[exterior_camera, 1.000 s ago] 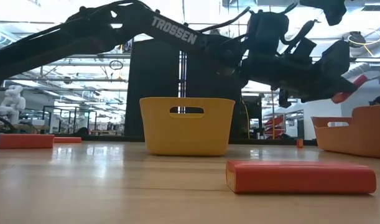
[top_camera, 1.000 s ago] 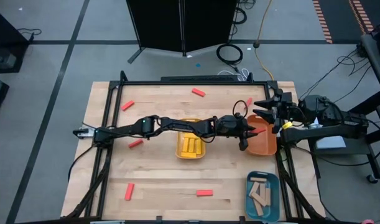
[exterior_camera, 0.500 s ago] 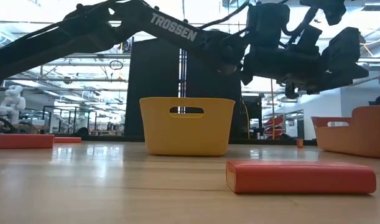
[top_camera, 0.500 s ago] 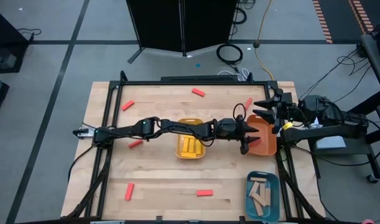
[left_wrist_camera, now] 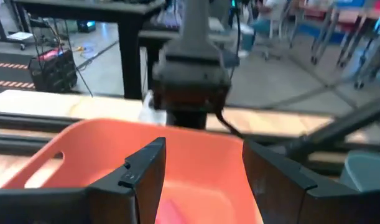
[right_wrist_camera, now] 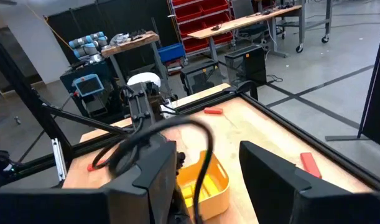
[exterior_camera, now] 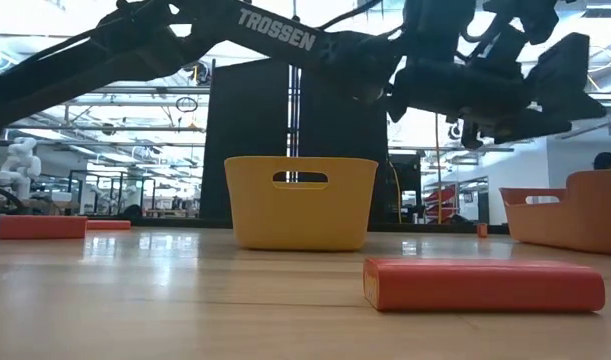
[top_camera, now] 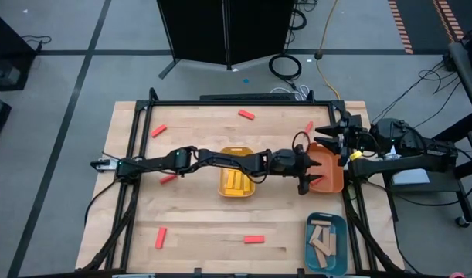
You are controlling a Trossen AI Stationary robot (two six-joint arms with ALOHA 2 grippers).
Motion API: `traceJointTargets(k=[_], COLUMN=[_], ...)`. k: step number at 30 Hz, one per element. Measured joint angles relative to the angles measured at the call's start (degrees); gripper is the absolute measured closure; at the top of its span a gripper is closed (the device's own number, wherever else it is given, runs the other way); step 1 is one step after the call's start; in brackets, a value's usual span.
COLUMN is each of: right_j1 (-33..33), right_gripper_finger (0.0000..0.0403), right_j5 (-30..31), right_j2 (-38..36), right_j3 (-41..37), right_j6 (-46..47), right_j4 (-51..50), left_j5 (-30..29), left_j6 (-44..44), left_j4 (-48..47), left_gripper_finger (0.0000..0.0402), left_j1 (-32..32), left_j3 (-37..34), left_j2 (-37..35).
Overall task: Sort blocks
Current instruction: Put the orange wooden block into the orange bin
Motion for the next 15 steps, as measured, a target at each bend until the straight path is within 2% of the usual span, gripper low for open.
traceJointTargets(k=[5, 10, 13, 15], right_j1=[0.0, 0.1, 0.1, 0.1], right_gripper_finger=[0.0234, 0.0234, 0.0234, 0.0234], right_j5=[-1.7, -3.0, -3.0, -3.0], right_j2=[0.0, 0.0, 0.0, 0.0], right_j3=[0.0, 0.0, 0.0, 0.0], right_j6=[0.8, 0.8, 0.7, 0.4], right_j4=[0.1, -0.1, 0.0, 0.1], left_j5=[-6.9, -15.5, -16.2, -14.4], left_j6=[5.3, 15.9, 20.3, 20.5], left_j4=[-9.8, -24.2, -35.5, -43.2], left_gripper_finger=[0.0192, 0.0192, 0.0192, 0.0192], left_j1=[-1.4, -3.6, -4.8, -4.9], left_j3=[0.0, 0.2, 0.1, 0.1], left_j2=[-2.4, -9.4, -13.2, -15.8])
